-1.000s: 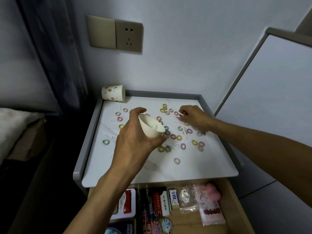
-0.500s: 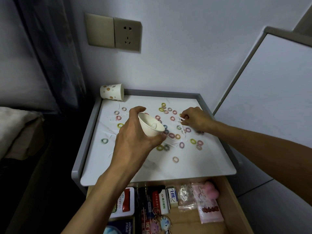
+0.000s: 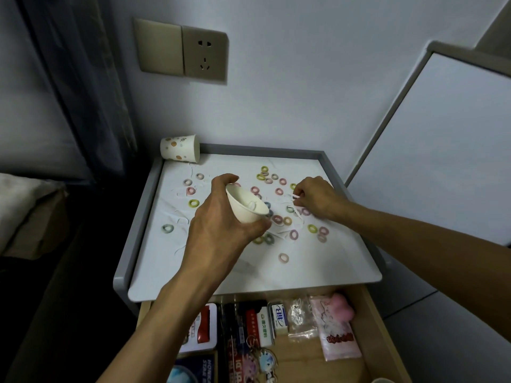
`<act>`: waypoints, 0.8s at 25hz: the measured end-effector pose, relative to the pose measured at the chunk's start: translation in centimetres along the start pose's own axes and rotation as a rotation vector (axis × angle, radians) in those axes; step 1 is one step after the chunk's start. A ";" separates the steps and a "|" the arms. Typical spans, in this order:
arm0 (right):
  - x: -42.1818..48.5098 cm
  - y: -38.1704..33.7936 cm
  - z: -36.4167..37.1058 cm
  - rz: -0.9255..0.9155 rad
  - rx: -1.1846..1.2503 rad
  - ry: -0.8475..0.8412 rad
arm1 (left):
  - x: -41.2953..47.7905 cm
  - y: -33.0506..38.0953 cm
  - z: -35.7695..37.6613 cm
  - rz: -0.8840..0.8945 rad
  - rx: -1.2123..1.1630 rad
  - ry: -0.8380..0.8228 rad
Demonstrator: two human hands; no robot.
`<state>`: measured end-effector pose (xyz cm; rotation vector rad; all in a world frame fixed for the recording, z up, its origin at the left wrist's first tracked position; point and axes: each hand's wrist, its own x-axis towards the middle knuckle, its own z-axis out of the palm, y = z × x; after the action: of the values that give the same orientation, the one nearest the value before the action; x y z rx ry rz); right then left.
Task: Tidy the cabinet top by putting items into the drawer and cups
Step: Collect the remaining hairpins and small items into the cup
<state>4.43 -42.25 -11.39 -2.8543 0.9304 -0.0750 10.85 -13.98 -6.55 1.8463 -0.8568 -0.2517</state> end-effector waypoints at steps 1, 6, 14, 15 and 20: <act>0.1 -0.2 0.0 -0.011 -0.020 0.001 | 0.0 0.0 0.0 0.000 0.001 0.004; 0.3 -0.2 0.2 -0.047 -0.141 -0.074 | 0.1 0.0 -0.1 -0.002 -0.009 0.009; -1.6 -5.1 -7.8 -0.154 0.460 0.080 | 0.0 -0.4 -0.4 -0.009 0.009 -0.005; -2.6 -6.1 -9.1 -0.235 0.439 0.055 | 0.0 -0.3 -0.4 -0.007 0.016 -0.011; -6.8 -11.4 -11.2 -0.553 0.222 -0.192 | -0.3 -0.1 0.1 -0.002 0.016 -0.039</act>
<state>4.56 -30.39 1.37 -2.7544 0.0761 0.0375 10.65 -13.82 -6.72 1.8629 -0.8862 -0.2841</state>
